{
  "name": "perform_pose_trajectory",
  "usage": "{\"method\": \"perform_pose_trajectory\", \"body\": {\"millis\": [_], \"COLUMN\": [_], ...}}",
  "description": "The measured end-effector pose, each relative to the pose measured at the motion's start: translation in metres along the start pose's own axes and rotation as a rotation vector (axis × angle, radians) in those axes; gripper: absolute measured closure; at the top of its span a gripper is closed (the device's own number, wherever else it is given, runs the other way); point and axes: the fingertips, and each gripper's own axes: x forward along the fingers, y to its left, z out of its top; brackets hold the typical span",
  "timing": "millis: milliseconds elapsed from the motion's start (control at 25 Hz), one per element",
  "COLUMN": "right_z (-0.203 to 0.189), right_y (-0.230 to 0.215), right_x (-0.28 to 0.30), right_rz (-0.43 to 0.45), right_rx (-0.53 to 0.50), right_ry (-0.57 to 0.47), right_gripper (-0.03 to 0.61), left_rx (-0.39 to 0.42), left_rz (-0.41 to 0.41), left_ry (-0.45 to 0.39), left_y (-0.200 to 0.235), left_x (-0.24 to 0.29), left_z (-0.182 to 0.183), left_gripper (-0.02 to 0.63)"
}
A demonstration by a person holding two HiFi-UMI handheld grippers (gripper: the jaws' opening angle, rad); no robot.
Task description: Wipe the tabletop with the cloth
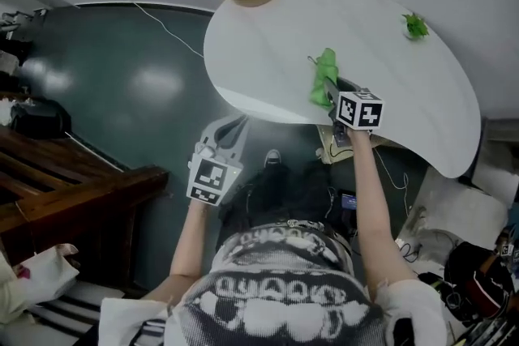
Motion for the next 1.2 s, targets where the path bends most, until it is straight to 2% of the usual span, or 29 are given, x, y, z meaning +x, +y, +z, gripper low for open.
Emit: {"method": "perform_pose_trajectory", "body": {"millis": [280, 400, 520, 640, 840, 1200], "right_z": [-0.018, -0.035, -0.054, -0.068, -0.083, -0.094], "right_y": [0.156, 0.198, 0.215, 0.21, 0.176, 0.086], "right_x": [0.07, 0.091, 0.11, 0.12, 0.113, 0.061], "right_rz": [0.191, 0.238, 0.265, 0.252, 0.17, 0.049], "right_rx": [-0.095, -0.135, -0.151, -0.154, -0.134, -0.049], "right_ry": [0.082, 0.125, 0.168, 0.201, 0.232, 0.206], "right_gripper": [0.505, 0.505, 0.505, 0.505, 0.505, 0.505], "left_rx": [-0.048, -0.066, -0.086, -0.103, -0.105, -0.038], "left_rz": [0.089, 0.123, 0.153, 0.165, 0.134, 0.008], "left_ry": [0.005, 0.002, 0.014, 0.034, 0.04, -0.002], "left_y": [0.044, 0.056, 0.063, 0.066, 0.059, 0.019], "left_x": [-0.059, -0.078, -0.09, -0.095, -0.095, -0.049], "left_z": [-0.03, -0.043, -0.058, -0.072, -0.08, -0.042], "left_gripper": [0.6, 0.6, 0.6, 0.6, 0.6, 0.6]}}
